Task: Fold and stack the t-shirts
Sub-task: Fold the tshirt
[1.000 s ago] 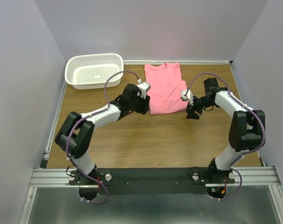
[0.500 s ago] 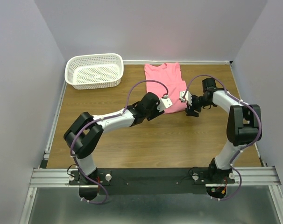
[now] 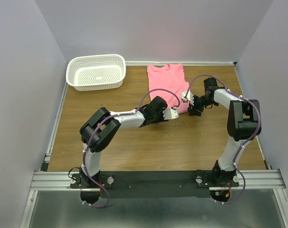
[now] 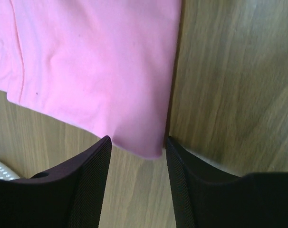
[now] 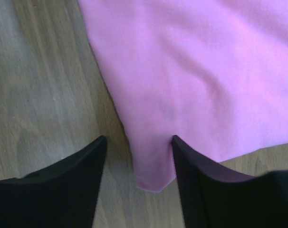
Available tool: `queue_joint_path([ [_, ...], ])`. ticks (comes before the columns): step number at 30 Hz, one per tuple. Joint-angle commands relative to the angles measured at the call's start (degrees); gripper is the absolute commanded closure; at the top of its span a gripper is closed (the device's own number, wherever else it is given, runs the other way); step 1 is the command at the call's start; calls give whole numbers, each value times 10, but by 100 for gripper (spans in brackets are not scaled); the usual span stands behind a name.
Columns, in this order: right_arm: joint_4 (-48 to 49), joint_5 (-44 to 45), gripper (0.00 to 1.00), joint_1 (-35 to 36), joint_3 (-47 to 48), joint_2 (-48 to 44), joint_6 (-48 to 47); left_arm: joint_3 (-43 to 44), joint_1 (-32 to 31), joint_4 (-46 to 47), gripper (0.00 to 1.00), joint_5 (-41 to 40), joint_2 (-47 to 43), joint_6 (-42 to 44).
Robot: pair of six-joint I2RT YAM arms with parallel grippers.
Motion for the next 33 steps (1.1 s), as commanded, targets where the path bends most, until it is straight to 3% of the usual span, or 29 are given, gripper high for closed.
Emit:
queue_joint_path([
  [1, 6, 8, 39, -3, 17, 25, -6, 29, 2, 3, 43, 2, 33, 18],
  [5, 6, 9, 56, -2, 19, 33, -3, 52, 8, -8, 46, 1, 54, 22],
  [10, 5, 9, 76, -3, 15, 42, -1, 48, 15, -16, 59, 16, 69, 18],
  [11, 3, 8, 80, -3, 15, 44, 1, 46, 15, -17, 65, 20, 71, 18],
  [12, 2, 7, 87, -3, 16, 44, 8, 47, 15, -19, 81, 24, 73, 15],
  [14, -9, 5, 93, -2, 22, 44, 23, 48, 15, -32, 100, 29, 73, 5],
  [19, -106, 40, 99, -3, 4, 4, 17, 36, -5, -82, 100, 75, 14, -32],
  [23, -151, 71, 99, -4, -87, -96, -13, -14, -58, -120, 100, 101, -53, -65],
  [31, -293, 96, 99, -8, -225, -352, -34, -74, -236, -165, 100, 183, -161, -160],
  [33, -312, 91, 99, -8, -245, -391, -22, -89, -254, -160, 100, 191, -177, -185],
])
